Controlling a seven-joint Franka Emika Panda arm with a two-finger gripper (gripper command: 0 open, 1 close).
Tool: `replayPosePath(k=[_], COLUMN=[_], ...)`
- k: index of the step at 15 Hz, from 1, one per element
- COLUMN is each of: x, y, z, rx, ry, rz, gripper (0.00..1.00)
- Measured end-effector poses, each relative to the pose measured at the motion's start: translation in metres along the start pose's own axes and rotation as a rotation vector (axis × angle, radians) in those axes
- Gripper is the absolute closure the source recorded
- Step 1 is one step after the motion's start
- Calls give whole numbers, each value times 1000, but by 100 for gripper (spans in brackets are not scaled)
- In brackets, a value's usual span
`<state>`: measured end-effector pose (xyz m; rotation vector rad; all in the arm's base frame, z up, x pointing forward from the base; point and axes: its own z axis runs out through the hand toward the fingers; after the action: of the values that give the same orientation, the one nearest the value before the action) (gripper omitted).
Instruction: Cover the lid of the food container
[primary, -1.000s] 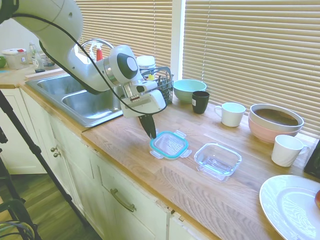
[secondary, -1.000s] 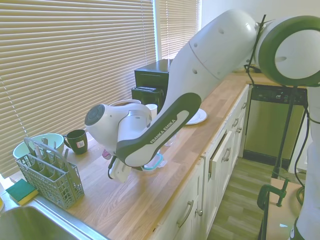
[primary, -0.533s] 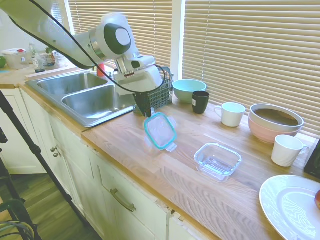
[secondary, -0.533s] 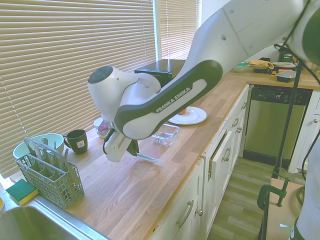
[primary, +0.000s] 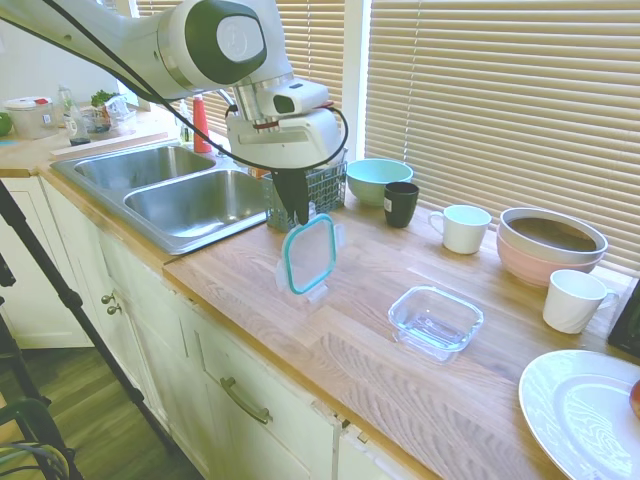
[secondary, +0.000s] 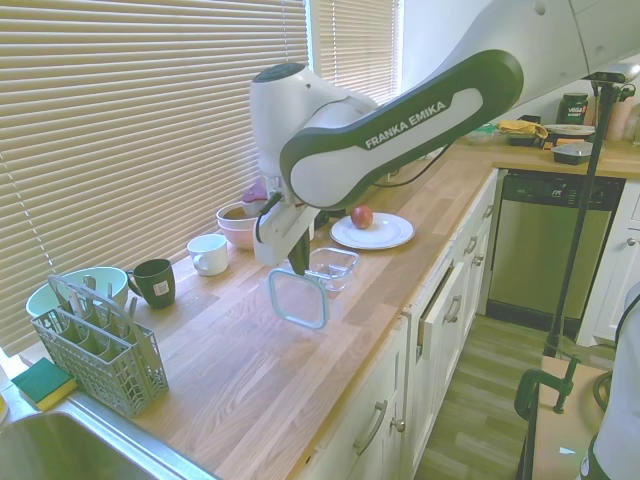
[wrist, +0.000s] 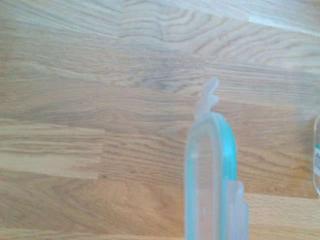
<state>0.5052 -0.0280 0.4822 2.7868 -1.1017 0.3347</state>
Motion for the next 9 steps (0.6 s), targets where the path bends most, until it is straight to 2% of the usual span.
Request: replayPosePath(k=[9], x=[63], y=[85], z=[5], rx=[75], ry=[-34], rz=[25], gripper=[100])
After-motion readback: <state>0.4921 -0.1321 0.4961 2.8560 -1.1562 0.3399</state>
